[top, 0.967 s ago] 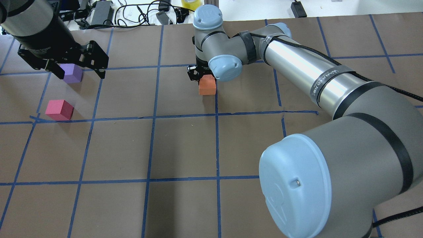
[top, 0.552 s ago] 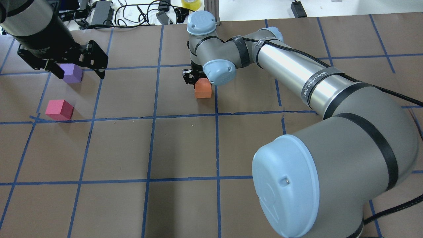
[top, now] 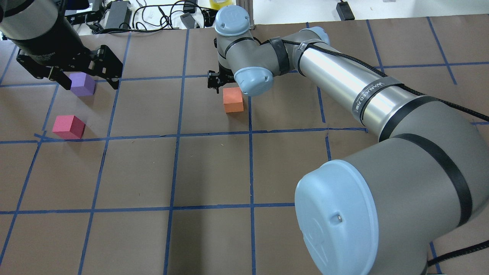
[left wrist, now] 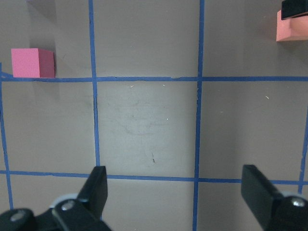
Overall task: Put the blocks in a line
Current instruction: 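Lower the orange cube onto the table and open the right gripper, then raise the right gripper away while the left gripper moves toward the orange cube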
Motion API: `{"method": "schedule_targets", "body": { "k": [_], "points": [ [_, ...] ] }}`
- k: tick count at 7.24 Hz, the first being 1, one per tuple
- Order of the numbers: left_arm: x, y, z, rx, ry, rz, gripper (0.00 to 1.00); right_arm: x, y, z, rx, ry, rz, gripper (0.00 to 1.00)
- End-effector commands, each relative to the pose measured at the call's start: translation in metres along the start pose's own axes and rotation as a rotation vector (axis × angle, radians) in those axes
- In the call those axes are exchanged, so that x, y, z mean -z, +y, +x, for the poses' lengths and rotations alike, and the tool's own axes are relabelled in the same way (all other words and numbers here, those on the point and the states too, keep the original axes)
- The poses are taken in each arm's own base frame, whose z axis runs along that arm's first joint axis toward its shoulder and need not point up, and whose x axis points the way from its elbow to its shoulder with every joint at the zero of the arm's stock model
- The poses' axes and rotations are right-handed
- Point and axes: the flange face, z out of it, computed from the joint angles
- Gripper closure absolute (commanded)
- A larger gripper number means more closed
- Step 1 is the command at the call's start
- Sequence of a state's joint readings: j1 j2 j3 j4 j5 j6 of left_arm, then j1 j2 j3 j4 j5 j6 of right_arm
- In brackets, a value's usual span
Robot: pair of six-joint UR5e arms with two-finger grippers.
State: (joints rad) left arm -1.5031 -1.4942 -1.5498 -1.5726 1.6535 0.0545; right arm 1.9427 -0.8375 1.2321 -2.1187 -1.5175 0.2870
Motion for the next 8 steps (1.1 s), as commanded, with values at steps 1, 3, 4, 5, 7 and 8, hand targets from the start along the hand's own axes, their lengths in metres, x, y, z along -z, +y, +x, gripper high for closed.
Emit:
{"method": "schedule_targets", "body": {
  "k": [1,3,4,5,7,8],
  "points": [
    [-0.001,-0.005,-0.001,0.002,-0.003,-0.001,0.00,0.053,0.006,0.024,-0.026,0.034,-0.029,0.00],
    [0.003,-0.014,0.003,0.009,0.009,0.008,0.00,0.109,0.006,0.099,-0.039,0.100,-0.120,0.00],
    [-0.005,-0.026,0.005,-0.001,0.010,-0.002,0.00,0.135,0.011,0.125,-0.044,0.104,-0.134,0.00],
    [-0.032,-0.053,0.013,0.015,0.033,0.008,0.00,0.156,0.015,0.151,-0.039,0.102,-0.118,0.00],
    [-0.084,-0.096,0.065,0.094,0.094,0.062,0.00,0.191,0.046,0.194,0.058,0.096,-0.103,0.00],
    [-0.116,-0.113,0.090,0.110,0.101,0.070,0.00,0.211,0.068,0.204,0.039,0.098,-0.091,0.00]
  ]
}}
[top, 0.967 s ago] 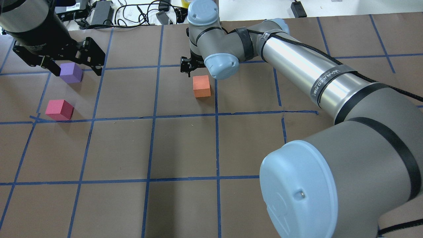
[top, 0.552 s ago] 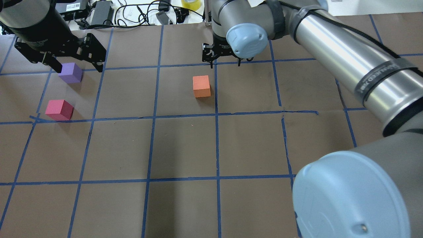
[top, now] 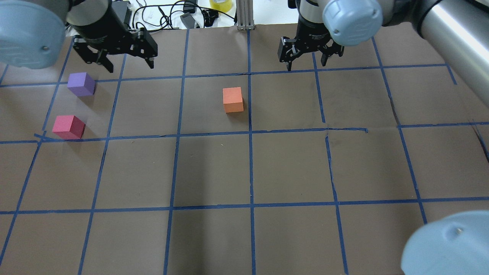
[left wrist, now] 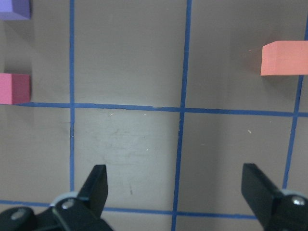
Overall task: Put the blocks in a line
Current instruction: 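Raise the right gripper away while the left gripper moves toward the orange cube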
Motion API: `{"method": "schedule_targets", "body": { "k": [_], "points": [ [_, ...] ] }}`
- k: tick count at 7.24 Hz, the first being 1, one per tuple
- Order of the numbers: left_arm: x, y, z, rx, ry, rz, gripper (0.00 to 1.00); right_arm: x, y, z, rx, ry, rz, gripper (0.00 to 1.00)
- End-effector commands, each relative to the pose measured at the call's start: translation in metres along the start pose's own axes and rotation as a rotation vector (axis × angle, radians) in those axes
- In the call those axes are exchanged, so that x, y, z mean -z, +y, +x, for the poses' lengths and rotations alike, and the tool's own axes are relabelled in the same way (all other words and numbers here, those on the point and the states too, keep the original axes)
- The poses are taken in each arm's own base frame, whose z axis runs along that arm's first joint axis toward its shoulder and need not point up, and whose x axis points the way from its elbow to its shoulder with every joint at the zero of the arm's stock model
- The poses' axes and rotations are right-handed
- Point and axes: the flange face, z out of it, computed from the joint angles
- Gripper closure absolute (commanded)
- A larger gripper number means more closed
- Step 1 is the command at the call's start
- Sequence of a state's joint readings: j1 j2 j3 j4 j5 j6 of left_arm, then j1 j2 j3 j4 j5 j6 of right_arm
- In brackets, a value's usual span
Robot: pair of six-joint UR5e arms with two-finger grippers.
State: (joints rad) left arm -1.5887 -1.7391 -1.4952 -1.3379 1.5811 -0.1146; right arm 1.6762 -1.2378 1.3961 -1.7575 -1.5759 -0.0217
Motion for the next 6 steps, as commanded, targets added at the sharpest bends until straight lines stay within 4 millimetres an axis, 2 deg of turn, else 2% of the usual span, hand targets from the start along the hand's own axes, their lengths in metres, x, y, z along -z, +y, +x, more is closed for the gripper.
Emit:
{"method": "schedule_targets", "body": {
  "k": [1,2,3,4,5,6],
  "points": [
    [-0.076,-0.025,0.062,0.106,0.031,0.039,0.00,0.028,0.054,0.021,-0.006,0.012,0.015,0.00],
    [-0.105,-0.029,0.093,0.152,0.050,0.066,0.00,0.033,0.076,0.019,-0.007,0.005,-0.009,0.00],
    [-0.136,-0.031,0.108,0.142,0.051,0.048,0.00,0.043,0.087,0.019,-0.007,0.014,-0.005,0.00],
    [-0.158,-0.033,0.126,0.124,0.125,0.041,0.00,0.051,0.093,0.018,-0.003,0.005,0.002,0.00],
    [-0.183,-0.033,0.135,0.111,0.118,0.026,0.00,0.053,0.094,0.019,-0.001,0.018,0.006,0.00],
    [-0.199,-0.031,0.150,0.085,0.131,0.044,0.00,0.055,0.092,0.016,0.003,0.017,0.020,0.00]
  ]
}}
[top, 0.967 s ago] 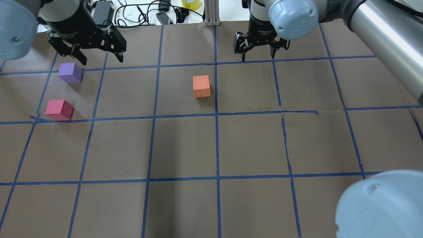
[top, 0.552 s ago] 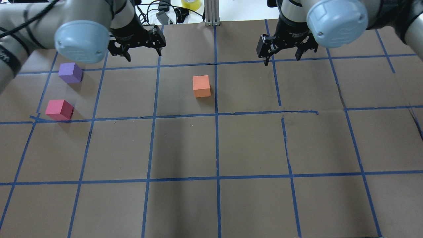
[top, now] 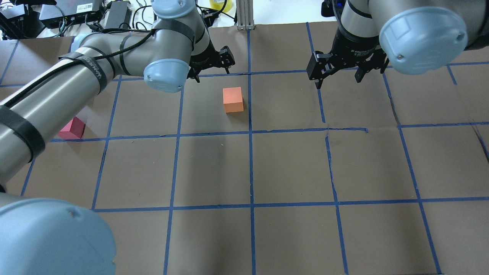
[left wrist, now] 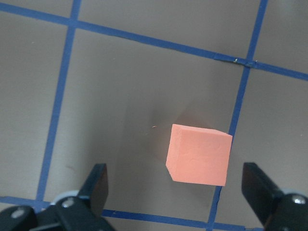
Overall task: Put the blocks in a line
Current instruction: 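Raise the right gripper away while the left gripper moves toward the orange cube, then grasp the orange cube with the left gripper while the right arm withdraws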
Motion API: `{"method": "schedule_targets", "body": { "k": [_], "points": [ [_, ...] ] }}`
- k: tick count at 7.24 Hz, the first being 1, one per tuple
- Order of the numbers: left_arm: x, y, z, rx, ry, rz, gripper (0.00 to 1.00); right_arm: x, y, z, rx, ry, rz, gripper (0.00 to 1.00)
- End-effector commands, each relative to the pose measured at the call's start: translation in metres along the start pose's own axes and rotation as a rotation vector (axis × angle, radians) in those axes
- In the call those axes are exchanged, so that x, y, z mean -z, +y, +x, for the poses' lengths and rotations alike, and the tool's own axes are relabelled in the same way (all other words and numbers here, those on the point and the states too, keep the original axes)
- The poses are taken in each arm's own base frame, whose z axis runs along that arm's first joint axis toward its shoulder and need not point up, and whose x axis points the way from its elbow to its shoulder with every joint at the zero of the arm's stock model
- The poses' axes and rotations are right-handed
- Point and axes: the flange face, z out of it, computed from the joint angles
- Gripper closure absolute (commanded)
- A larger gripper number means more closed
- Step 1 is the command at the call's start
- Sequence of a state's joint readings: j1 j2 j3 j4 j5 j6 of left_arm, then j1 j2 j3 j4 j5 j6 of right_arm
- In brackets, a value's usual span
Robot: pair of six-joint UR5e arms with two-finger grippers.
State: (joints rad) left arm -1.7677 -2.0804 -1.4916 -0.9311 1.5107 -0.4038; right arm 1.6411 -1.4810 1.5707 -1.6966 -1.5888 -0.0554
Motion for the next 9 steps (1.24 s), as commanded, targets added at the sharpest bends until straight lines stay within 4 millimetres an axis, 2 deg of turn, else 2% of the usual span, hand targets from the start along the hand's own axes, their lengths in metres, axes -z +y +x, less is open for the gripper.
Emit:
{"method": "schedule_targets", "body": {
  "k": [1,2,3,4,5,7,9],
  "points": [
    [-0.044,0.017,0.029,-0.130,0.013,-0.016,0.00,0.000,0.000,-0.002,0.005,0.003,-0.001,0.00],
    [-0.055,0.018,0.031,-0.213,0.009,-0.030,0.00,-0.003,0.000,-0.002,-0.009,0.003,-0.010,0.00],
    [-0.063,0.017,0.031,-0.224,0.005,-0.038,0.00,0.000,-0.001,-0.002,-0.009,0.005,0.011,0.00],
    [-0.066,0.014,0.031,-0.225,-0.006,-0.033,0.00,0.009,-0.003,-0.002,-0.011,0.002,0.036,0.00],
    [-0.071,0.010,0.030,-0.232,-0.030,-0.031,0.00,-0.004,-0.004,-0.002,-0.011,0.004,0.013,0.00],
    [-0.084,0.012,0.029,-0.220,-0.037,-0.046,0.00,0.006,-0.001,-0.002,-0.011,0.005,0.031,0.00],
    [-0.089,0.015,0.032,-0.200,-0.037,-0.056,0.00,0.006,-0.001,-0.002,-0.011,0.005,0.031,0.00]
  ]
}}
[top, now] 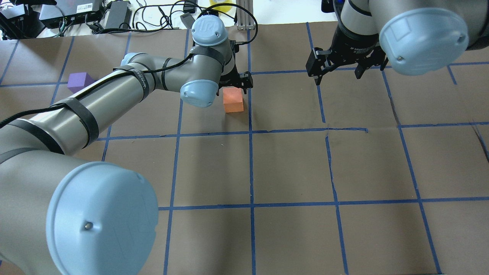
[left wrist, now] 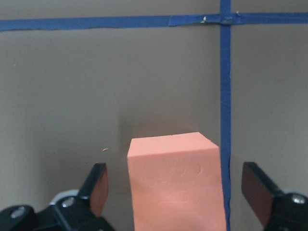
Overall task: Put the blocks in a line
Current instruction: 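Grasp the orange cube with the left gripper while the right arm withdraws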
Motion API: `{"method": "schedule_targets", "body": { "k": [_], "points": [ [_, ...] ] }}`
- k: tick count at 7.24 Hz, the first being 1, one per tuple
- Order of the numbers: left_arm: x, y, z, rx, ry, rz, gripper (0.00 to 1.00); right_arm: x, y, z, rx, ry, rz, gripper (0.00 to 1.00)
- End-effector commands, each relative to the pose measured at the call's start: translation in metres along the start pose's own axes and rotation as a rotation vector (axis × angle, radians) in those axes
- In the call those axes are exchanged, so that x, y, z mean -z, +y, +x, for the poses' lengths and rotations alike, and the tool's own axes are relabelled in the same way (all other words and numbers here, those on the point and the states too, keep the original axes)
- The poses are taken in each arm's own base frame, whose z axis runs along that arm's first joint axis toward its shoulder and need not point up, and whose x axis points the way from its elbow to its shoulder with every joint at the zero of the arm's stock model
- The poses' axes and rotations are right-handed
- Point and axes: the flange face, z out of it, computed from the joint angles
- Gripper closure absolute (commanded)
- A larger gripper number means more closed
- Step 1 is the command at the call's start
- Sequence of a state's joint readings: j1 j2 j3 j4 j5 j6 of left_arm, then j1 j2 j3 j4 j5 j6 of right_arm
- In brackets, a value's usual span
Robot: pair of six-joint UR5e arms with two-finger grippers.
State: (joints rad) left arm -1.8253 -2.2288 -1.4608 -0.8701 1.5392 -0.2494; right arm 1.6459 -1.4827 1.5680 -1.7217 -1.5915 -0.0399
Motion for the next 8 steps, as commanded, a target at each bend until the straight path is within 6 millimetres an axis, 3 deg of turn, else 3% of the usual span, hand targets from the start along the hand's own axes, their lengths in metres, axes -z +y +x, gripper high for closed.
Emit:
{"method": "schedule_targets", "body": {
  "k": [1,5,6,7,8],
  "points": [
    [-0.009,0.002,0.003,0.009,-0.004,-0.014,0.00,0.002,0.000,0.000,0.000,0.001,0.003,0.00],
    [-0.021,0.007,0.004,0.008,-0.013,-0.049,0.00,-0.001,0.003,-0.004,-0.020,-0.018,-0.014,0.00],
    [-0.024,0.009,0.003,0.009,-0.021,-0.075,0.06,-0.003,0.002,-0.004,-0.021,-0.018,-0.017,0.00],
    [-0.025,0.010,0.003,0.009,-0.022,-0.076,0.43,-0.011,0.000,-0.004,-0.021,-0.017,-0.036,0.00],
    [-0.024,0.010,0.003,0.009,-0.022,-0.076,0.57,-0.012,0.001,-0.004,-0.021,-0.014,-0.039,0.00]
  ]
}}
